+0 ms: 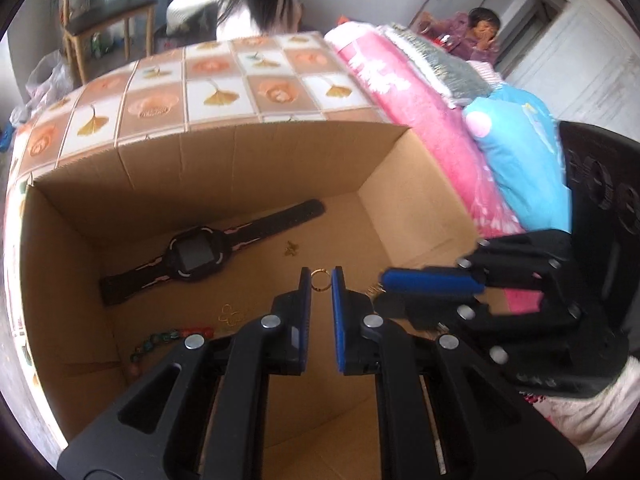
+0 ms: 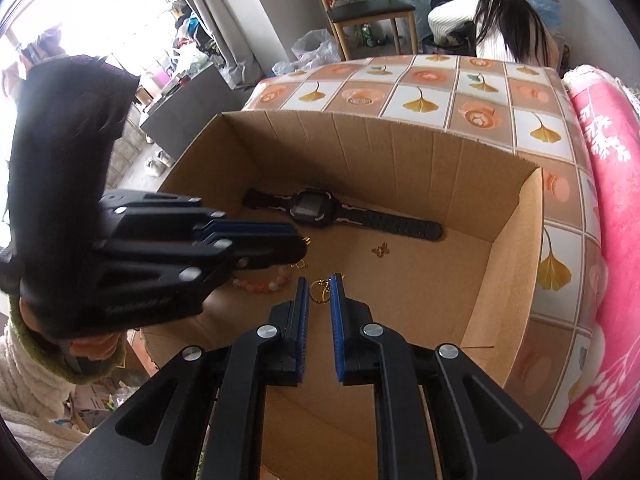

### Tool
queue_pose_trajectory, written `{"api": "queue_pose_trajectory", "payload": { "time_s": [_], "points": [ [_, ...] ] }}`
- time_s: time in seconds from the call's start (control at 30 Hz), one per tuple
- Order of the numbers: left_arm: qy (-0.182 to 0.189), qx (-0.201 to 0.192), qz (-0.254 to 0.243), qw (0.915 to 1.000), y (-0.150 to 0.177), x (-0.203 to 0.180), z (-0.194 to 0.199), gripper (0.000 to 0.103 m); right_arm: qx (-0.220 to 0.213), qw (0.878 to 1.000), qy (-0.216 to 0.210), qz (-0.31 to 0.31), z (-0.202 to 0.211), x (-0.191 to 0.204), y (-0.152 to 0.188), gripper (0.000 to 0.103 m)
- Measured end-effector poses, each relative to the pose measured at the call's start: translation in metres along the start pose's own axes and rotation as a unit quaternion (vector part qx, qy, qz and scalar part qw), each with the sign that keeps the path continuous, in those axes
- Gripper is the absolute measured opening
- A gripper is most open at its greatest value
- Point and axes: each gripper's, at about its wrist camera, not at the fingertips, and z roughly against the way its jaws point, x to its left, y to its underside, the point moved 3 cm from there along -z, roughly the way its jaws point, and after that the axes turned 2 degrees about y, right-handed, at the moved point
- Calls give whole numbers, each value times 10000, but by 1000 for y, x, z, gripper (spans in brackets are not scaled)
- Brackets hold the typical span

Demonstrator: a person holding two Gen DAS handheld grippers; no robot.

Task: Organize jewelry
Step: 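Open both tools to drop the gold pieces into the box, then move both tools back out of the box toward the table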

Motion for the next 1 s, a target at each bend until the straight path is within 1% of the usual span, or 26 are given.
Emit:
{"api": "queue_pose_trajectory", "payload": {
  "time_s": [0.07,0.13,0.2,0.23,0.4,0.47,0.53,0.57,0.67,0.73,0.8,0.83,0.9,1.0],
  "points": [
    [-80,6,54,10000,-2,3,-4,10,6,10000,-58,-51,1,-3,0,13],
    [-77,-28,139,9999,-4,5,-4,12,-27,9998,-119,-165,5,-8,0,21],
    [-17,-67,224,9997,-5,6,-4,17,-134,9995,-167,-246,11,-12,-1,23],
    [18,-95,242,9997,-5,6,-4,18,-198,9993,-163,-269,16,-14,-1,24],
    [-45,-181,333,9993,-5,9,1,20,-424,9984,-120,-368,33,-21,-1,27],
    [-62,-255,373,9990,-5,9,6,23,-512,9978,-102,-397,41,-23,0,30],
    [-76,-327,384,9987,-4,9,12,25,-589,9974,-64,-417,48,-25,2,35],
    [-91,-364,369,9986,-3,8,15,26,-611,9972,-51,-421,50,-25,3,36],
    [-166,-477,304,9983,0,3,24,35,-673,9967,-16,-448,56,-24,7,39],
    [-228,-588,249,9977,3,-2,32,40,-737,9962,-6,-462,61,-23,11,43],
    [-320,-663,189,9971,6,-5,39,52,-830,9953,-7,-494,68,-23,16,47],
    [-360,-722,158,9966,9,-8,44,55,-883,9948,-15,-516,71,-22,18,51],
    [-449,-842,93,9954,15,-12,54,67,-1031,9930,-13,-582,81,-22,24,55],
    [-631,-1067,-40,9923,27,-20,74,75,-1264,9896,31,-687,96,-22,35,63]
  ]
}}
